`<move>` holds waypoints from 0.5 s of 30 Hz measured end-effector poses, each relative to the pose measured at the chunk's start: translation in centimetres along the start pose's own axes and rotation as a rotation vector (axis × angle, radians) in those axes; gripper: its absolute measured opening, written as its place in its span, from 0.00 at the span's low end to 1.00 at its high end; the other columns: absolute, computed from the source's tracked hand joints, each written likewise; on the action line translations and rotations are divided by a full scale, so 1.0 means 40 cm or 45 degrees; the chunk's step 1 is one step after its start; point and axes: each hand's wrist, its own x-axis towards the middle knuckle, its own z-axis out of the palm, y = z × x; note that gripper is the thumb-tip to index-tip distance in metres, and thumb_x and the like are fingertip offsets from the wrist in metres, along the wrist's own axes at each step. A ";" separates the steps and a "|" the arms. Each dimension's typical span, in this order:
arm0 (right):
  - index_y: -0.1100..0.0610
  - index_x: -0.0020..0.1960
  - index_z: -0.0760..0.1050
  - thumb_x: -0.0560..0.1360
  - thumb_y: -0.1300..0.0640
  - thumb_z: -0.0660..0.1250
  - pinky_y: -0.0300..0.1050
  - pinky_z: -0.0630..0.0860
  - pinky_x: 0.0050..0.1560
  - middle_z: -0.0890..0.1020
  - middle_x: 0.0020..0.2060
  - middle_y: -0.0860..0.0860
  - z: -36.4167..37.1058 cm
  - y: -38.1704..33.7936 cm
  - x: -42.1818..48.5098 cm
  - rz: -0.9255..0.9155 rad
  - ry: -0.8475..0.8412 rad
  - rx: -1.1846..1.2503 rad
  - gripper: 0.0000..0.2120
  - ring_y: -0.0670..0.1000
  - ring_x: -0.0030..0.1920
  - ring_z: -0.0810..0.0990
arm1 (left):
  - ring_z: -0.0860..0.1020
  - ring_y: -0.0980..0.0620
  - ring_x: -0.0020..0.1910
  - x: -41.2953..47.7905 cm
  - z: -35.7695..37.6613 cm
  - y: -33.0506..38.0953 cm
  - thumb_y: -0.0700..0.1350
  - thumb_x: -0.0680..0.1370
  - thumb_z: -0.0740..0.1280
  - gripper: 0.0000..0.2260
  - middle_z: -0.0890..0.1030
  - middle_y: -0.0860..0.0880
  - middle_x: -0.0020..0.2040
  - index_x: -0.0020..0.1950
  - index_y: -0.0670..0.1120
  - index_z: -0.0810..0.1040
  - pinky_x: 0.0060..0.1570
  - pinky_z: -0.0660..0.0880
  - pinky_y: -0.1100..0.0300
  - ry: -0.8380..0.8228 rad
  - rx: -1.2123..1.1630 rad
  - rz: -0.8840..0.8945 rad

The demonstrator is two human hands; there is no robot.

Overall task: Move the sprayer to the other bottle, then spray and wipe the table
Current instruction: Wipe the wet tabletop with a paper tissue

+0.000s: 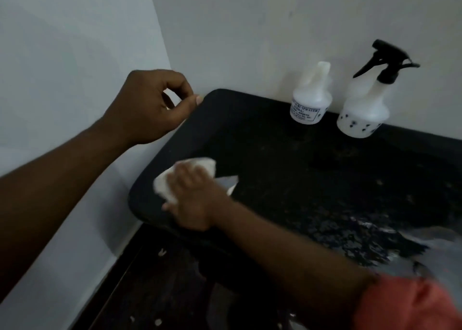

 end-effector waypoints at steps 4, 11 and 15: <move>0.60 0.78 0.52 0.81 0.48 0.55 0.56 0.46 0.76 0.52 0.79 0.61 -0.001 -0.080 -0.078 -0.284 -0.035 -0.146 0.30 0.59 0.78 0.48 | 0.79 0.56 0.41 -0.007 -0.036 0.025 0.47 0.76 0.68 0.10 0.83 0.47 0.40 0.42 0.42 0.81 0.40 0.77 0.64 -0.056 0.026 0.048; 0.60 0.75 0.63 0.80 0.59 0.60 0.54 0.49 0.76 0.60 0.77 0.58 -0.022 0.053 -0.352 -0.370 -0.056 0.292 0.24 0.54 0.78 0.53 | 0.79 0.59 0.41 -0.021 -0.117 0.051 0.49 0.76 0.67 0.11 0.83 0.47 0.40 0.42 0.41 0.81 0.42 0.75 0.72 0.054 0.011 0.015; 0.42 0.75 0.57 0.81 0.51 0.55 0.50 0.53 0.76 0.57 0.77 0.45 -0.060 0.246 -0.601 0.337 0.236 0.395 0.23 0.48 0.77 0.56 | 0.79 0.54 0.42 -0.036 -0.125 0.059 0.48 0.76 0.69 0.11 0.83 0.46 0.40 0.41 0.41 0.81 0.42 0.75 0.70 0.051 0.007 0.036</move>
